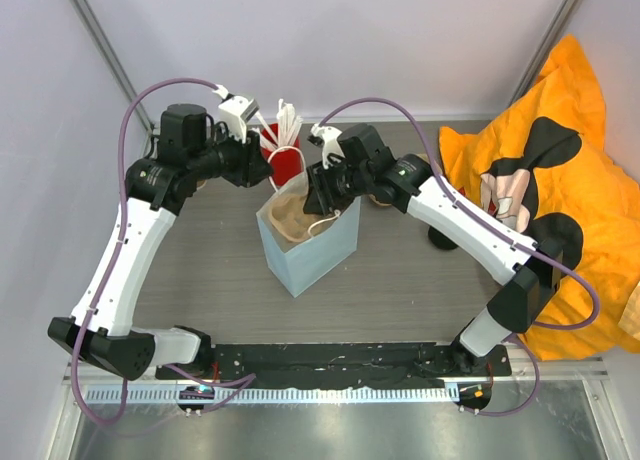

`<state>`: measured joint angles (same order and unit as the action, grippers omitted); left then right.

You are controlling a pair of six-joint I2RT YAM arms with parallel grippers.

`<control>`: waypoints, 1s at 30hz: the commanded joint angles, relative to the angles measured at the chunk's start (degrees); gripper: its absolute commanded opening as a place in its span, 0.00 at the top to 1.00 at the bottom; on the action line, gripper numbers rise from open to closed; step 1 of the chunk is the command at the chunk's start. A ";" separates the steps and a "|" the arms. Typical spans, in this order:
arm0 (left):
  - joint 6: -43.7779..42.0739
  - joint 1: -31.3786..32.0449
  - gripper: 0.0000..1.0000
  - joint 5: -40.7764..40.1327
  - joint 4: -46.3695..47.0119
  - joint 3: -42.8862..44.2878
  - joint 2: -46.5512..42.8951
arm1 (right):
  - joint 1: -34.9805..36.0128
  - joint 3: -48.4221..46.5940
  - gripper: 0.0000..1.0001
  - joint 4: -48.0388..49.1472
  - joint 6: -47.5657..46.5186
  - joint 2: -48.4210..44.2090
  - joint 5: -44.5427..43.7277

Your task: Pack the takeout coffee

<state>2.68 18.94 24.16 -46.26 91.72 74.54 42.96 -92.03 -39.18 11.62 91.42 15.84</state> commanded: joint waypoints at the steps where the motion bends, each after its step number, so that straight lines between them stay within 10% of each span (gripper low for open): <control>1: 0.84 -0.22 0.67 2.82 -0.85 1.88 -1.68 | 1.24 -2.63 0.80 0.51 -2.04 0.08 -5.02; 30: 0.31 1.10 0.53 1.15 5.65 -1.63 1.92 | 5.73 -3.51 0.80 -1.16 -5.20 3.68 -19.35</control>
<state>3.09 19.57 25.52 -44.82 90.54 75.92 48.27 -93.36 -40.86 7.53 94.89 -1.04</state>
